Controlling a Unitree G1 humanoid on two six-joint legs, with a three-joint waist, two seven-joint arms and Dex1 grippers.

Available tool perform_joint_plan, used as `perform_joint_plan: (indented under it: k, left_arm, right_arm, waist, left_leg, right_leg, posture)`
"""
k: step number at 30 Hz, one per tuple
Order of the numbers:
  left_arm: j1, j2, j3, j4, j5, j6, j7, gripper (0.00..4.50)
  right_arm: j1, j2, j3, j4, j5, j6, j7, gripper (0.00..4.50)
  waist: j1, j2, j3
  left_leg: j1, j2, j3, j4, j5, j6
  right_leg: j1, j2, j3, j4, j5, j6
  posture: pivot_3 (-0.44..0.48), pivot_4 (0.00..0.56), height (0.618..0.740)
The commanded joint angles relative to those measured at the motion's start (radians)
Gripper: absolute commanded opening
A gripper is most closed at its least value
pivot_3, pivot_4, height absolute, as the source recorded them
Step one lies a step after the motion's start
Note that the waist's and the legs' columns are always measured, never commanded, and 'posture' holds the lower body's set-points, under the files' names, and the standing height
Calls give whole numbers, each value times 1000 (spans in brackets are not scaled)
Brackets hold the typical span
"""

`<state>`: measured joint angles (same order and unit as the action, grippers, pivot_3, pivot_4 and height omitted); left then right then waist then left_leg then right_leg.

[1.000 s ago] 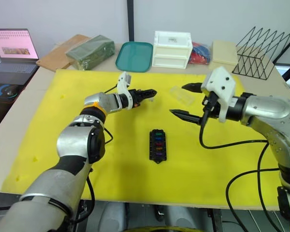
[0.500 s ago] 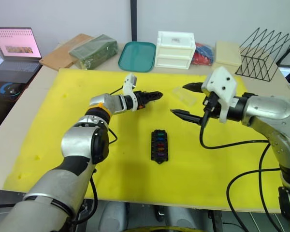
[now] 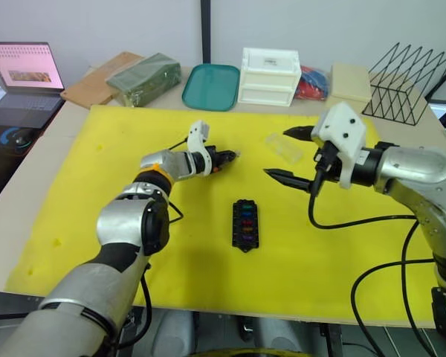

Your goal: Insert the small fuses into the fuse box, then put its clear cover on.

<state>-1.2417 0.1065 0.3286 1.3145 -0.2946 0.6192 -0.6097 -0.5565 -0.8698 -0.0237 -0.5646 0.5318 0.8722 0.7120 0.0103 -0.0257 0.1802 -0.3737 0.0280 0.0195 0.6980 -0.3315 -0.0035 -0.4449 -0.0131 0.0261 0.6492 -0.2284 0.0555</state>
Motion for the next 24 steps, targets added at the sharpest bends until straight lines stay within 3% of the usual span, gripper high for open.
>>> perform_joint_plan:
  k: [1,15,24]
  left_arm:
    - [18,-5,7,16,9,0,14,50]
    - [17,73,32,0,-11,47,-123,50]
    - [32,197,17,-59,-38,248,-281,50]
  right_arm:
    - [-14,-14,-29,-18,-7,-17,0,4500]
    - [-22,-5,-13,-10,-18,-31,10,4500]
    - [-23,2,-3,-9,-21,-35,16,4500]
  waist:
    - [0,0,0]
    - [-25,0,0]
    - [-31,0,0]
  left_leg:
    - [0,0,0,0,0,0]
    - [1,0,0,0,0,0]
    - [1,1,0,0,0,0]
  right_leg:
    - [0,0,0,0,0,0]
    - [0,1,0,1,0,0]
    - [0,1,0,2,0,0]
  posture:
    - [0,150,740]
    - [0,150,740]
    - [0,150,740]
